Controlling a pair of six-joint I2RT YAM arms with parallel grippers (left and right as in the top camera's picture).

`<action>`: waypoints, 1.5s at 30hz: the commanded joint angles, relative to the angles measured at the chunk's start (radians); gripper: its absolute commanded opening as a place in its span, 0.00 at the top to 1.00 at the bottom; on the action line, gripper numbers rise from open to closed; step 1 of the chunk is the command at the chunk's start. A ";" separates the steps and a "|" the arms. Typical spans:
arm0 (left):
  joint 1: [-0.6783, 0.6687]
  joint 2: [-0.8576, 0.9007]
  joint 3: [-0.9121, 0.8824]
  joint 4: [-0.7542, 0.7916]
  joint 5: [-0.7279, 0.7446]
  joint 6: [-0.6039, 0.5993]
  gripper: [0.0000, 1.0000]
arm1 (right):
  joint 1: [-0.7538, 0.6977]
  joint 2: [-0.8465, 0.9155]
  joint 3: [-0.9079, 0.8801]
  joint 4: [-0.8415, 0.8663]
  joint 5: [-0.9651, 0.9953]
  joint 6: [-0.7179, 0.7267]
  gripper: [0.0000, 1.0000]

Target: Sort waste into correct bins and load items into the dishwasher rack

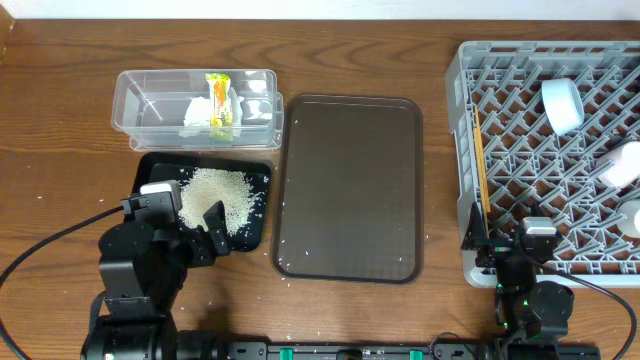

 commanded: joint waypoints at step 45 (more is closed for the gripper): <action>-0.007 -0.534 -0.731 0.661 -0.035 0.077 0.04 | 0.008 -0.004 -0.002 -0.005 0.014 0.001 0.01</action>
